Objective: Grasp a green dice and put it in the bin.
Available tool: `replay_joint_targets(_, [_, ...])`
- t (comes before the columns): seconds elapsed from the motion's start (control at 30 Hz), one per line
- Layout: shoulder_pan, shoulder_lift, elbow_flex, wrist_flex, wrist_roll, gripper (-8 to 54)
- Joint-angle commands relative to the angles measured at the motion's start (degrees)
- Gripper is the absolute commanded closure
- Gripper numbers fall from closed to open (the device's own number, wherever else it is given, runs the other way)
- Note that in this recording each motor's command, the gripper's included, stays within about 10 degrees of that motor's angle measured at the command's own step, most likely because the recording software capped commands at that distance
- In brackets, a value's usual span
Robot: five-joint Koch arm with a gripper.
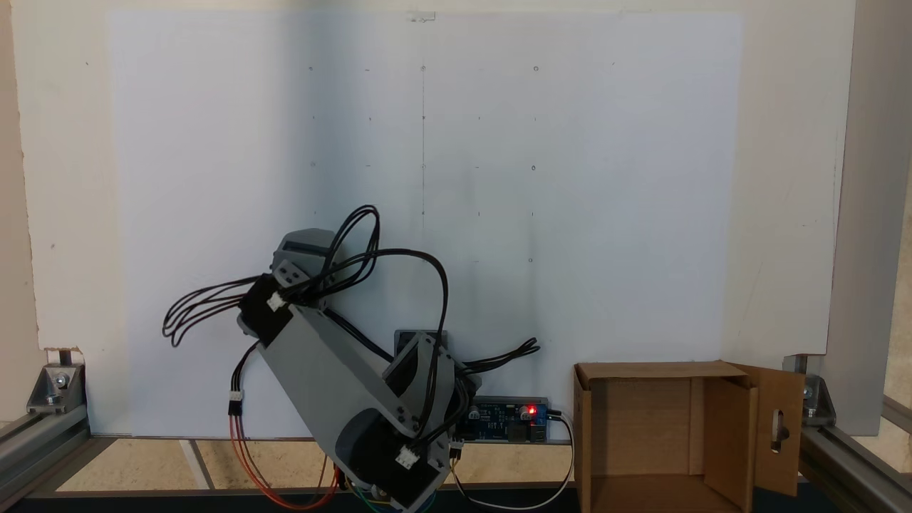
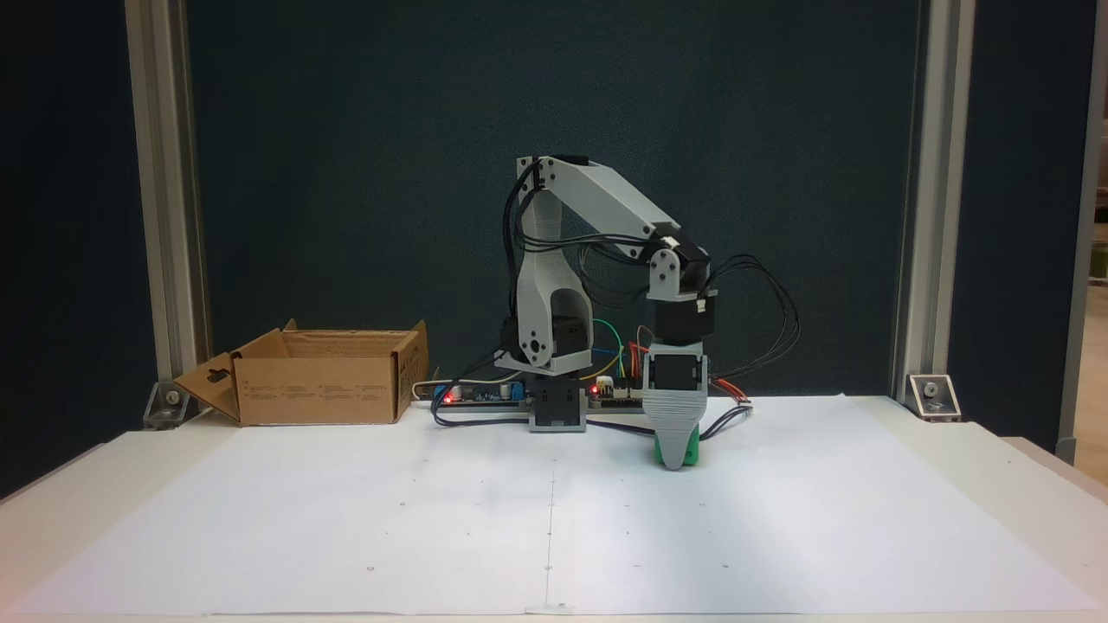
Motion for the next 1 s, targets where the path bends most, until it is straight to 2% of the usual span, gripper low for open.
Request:
replay_joint_targets(0.0, [0.35, 2.55, -0.70, 0.70, 0.53, 34.1])
replay_joint_targets(0.1, [1.58, 8.26, -2.20, 4.31, -0.88, 34.1])
replay_joint_targets(0.3, [7.47, 15.47, -21.51, 25.38, -7.91, 34.1])
replay_joint_targets(0.43, [9.76, 15.56, -35.68, 38.83, -10.28, 34.1])
replay_joint_targets(0.53, [12.74, 15.56, -36.21, 47.71, -12.13, 34.1])
replay_joint_targets(0.77, [31.46, 14.24, -45.79, 47.11, -21.95, 34.1])
replay_joint_targets(0.97, [54.82, 14.15, -46.41, 38.94, -31.88, 34.1])
